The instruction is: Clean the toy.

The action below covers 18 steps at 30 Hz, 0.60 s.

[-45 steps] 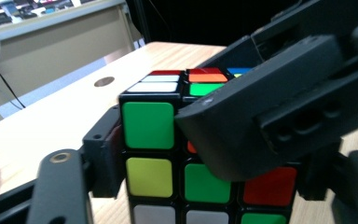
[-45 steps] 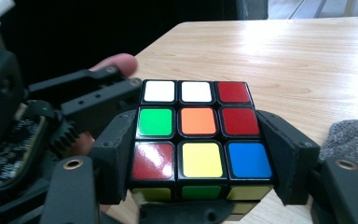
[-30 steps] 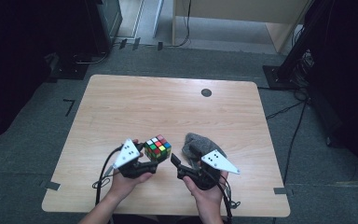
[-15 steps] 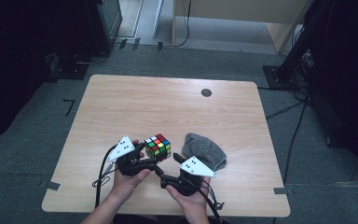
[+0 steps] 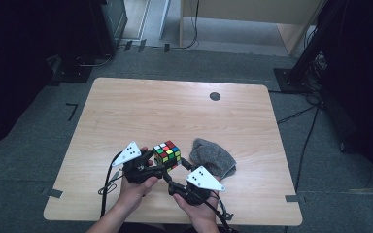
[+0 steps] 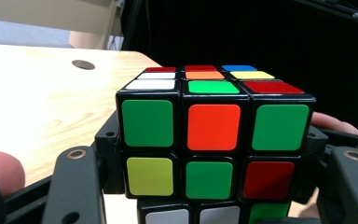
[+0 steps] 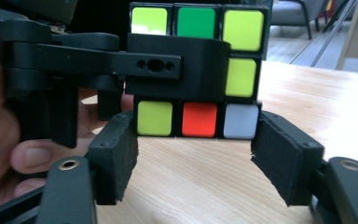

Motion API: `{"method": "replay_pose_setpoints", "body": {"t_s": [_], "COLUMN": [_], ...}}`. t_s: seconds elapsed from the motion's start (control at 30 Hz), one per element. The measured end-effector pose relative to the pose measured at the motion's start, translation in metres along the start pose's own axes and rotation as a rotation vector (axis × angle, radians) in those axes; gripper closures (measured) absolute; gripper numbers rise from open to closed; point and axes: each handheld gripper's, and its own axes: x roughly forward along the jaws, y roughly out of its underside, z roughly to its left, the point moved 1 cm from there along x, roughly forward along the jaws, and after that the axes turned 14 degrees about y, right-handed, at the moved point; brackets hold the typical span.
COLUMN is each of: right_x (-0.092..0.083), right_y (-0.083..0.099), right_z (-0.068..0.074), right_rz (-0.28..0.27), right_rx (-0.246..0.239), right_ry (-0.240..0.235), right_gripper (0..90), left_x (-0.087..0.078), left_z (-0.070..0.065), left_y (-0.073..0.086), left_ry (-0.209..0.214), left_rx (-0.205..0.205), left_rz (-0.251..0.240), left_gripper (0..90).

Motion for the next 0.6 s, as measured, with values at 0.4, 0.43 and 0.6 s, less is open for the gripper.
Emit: {"method": "replay_pose_setpoints", "body": {"t_s": [0.4,0.43,0.6], "right_x": [0.002,0.002,0.003], "right_y": [0.005,0.005,0.006], "right_z": [0.004,0.005,0.002], "right_rz": [-0.007,0.002,0.031], "right_rx": [-0.053,-0.062,-0.052], "right_ry": [0.069,0.087,0.084], "right_gripper": [33.8,33.8,34.1], "left_x": [0.010,0.011,0.013], "left_z": [-0.005,-0.006,-0.007], "left_y": [0.005,0.006,0.006], "left_ry": [-0.035,-0.050,-0.076], "left_rx": [-0.010,-0.006,-0.012], "left_rz": [0.037,0.040,0.055], "left_gripper": [34.0,34.0,33.6]}}
